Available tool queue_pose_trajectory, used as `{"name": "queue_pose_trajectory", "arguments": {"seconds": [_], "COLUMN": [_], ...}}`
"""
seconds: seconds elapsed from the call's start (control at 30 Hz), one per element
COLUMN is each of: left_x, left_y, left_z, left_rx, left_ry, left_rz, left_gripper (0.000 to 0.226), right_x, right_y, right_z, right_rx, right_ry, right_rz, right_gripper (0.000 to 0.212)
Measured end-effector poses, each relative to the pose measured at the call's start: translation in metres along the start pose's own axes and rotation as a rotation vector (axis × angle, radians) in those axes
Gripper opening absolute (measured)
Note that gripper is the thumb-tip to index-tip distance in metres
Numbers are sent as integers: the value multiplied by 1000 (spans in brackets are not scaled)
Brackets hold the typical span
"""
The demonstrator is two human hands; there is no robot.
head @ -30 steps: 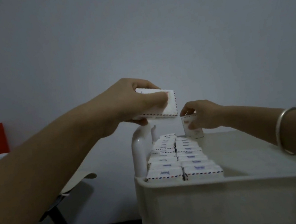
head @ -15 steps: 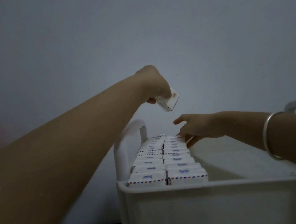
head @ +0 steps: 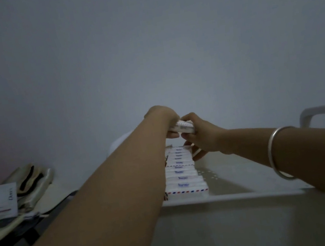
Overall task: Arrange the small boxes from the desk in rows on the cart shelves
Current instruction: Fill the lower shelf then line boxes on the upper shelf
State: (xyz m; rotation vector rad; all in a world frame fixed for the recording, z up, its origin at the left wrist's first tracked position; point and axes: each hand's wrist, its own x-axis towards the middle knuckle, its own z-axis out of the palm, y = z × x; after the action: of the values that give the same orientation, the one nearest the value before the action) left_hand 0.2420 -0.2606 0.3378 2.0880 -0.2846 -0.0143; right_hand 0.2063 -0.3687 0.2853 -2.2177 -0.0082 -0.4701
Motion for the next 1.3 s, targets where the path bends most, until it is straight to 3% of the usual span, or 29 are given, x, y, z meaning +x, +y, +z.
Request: {"name": "queue_pose_trajectory", "arguments": {"seconds": [0.07,0.17,0.2,0.3,0.4,0.47,0.6,0.8,1.03,1.3], "left_x": [1,2,0,-6,-10,-10,-10,-12,-14,-17], "left_y": [-3,-8,-8,-8,-12,-12,-13,-12,-10,-9], "left_z": [1,5,3,-1,-2,-1,0,-1,-2,-2], "left_rx": [-14,-23,-33,157,370,475,601,603,644,660], "left_ry": [140,205,195,105,-111,-168,-141,-175,-205,-219], "left_rz": [30,93,60,28,50,107,177,176,168,170], "left_gripper": [20,41,37,15,23,26,16,14,25,28], "right_x": [0,2,2,0,-5,-5,-1,2,0,-1], "right_y": [-2,-1,-1,-2,-4,-5,-9,-17,-19,-20], "right_z": [-2,-2,-1,-2,-9,-13,-17,-31,-38,-50], "right_rx": [32,84,103,181,154,22,-161,-417,-464,-441], "right_ry": [-17,-32,-35,-68,-149,-170,-103,33,80,32], "right_rz": [39,120,153,287,405,433,382,193,100,182], "right_gripper": [21,26,30,42,54,65,64,37,34,34]}}
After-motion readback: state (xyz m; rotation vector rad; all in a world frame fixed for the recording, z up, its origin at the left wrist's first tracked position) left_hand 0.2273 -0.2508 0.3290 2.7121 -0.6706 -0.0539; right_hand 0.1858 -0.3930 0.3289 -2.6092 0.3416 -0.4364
